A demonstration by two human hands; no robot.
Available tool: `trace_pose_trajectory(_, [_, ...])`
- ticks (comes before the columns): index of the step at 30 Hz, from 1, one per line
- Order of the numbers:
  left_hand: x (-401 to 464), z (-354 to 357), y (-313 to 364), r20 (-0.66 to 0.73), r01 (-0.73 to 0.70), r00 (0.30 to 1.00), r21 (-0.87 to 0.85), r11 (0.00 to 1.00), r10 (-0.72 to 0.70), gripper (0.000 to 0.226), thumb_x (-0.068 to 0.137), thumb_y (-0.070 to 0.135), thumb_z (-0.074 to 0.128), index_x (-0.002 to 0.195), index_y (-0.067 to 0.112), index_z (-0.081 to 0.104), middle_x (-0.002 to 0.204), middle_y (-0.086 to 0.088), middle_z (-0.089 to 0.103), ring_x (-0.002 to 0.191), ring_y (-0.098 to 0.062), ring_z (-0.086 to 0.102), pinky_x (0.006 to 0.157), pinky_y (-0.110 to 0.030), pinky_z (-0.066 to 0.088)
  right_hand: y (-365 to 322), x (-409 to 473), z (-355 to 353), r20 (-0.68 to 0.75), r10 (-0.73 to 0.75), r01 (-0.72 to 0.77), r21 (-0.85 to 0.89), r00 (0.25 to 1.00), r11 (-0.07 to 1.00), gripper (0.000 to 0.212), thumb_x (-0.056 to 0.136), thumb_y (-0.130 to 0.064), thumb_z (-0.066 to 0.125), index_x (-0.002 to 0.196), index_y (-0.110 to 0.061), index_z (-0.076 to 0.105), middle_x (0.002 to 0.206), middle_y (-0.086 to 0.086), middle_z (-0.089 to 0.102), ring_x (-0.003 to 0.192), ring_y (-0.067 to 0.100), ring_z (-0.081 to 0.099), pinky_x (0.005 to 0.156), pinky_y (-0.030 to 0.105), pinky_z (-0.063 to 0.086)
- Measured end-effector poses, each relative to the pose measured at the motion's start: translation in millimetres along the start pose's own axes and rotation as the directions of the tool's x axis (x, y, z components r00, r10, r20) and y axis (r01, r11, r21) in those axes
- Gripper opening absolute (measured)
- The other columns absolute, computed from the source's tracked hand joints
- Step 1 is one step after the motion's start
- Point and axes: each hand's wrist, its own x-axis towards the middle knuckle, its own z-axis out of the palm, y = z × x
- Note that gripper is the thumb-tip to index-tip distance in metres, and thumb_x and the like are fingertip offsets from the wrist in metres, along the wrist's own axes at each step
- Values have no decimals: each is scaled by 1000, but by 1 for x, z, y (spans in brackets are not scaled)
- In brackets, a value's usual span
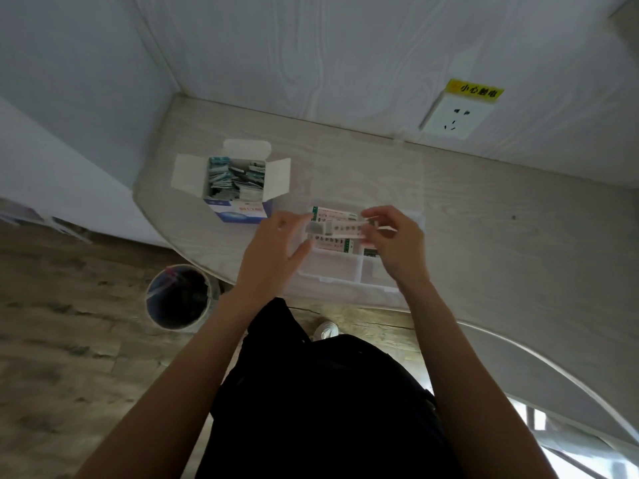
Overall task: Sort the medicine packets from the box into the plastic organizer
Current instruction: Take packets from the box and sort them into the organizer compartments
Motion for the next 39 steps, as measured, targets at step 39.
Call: trace_pose_trajectory(39, [-10,-30,-6,-65,-189,977,161,969,201,28,89,32,44,96,17,66,88,-2,64,74,-19,62,57,-32,52,-18,-3,29,202,-415,453,-558,887,695,12,89,-20,60,94,-15,70,91,3,72,74,22,68,67,41,55])
